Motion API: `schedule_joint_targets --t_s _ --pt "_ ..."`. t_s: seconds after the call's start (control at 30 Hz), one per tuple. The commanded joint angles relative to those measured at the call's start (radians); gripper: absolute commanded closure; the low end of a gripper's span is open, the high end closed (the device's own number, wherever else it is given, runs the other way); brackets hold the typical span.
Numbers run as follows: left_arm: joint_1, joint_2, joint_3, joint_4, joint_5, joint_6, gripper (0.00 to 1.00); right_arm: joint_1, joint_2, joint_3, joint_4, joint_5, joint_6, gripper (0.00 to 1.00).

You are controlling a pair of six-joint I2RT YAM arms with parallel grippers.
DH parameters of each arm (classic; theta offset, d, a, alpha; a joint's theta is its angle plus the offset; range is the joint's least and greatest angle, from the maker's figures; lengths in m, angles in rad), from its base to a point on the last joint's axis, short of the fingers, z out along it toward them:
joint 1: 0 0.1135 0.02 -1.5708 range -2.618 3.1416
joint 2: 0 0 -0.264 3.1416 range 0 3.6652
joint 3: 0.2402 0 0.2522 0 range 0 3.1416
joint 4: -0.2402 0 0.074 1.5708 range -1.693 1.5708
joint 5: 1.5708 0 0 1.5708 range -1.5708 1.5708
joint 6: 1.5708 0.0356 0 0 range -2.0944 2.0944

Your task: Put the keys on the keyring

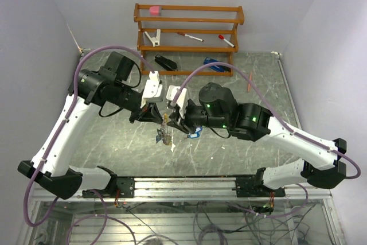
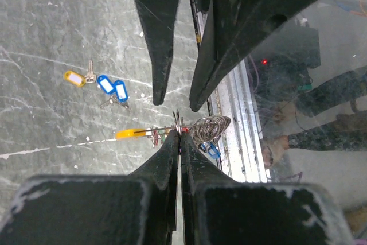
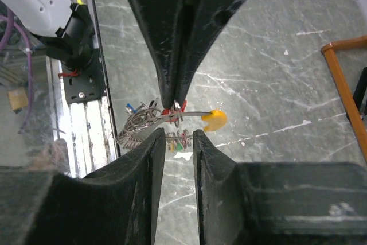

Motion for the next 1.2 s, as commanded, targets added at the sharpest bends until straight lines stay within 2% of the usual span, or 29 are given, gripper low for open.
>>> schedule_joint_targets --t_s 0.0,0.4,1.17 --pt "-0.015 -0.031 0.014 -0.021 -0.036 0.058 0.93 -0.035 -0.003 0.063 0.007 -0.076 0.048 0.74" --pt "-0.038 -0.026 0.008 -0.006 -0.065 0.063 0.93 -0.078 0.045 0.073 0.022 -0.199 0.069 0.77" --pt "-0.051 -0.015 0.027 0.041 -0.03 0.01 0.93 -0.078 0.02 0.001 0.116 -0.207 0.11 0.79"
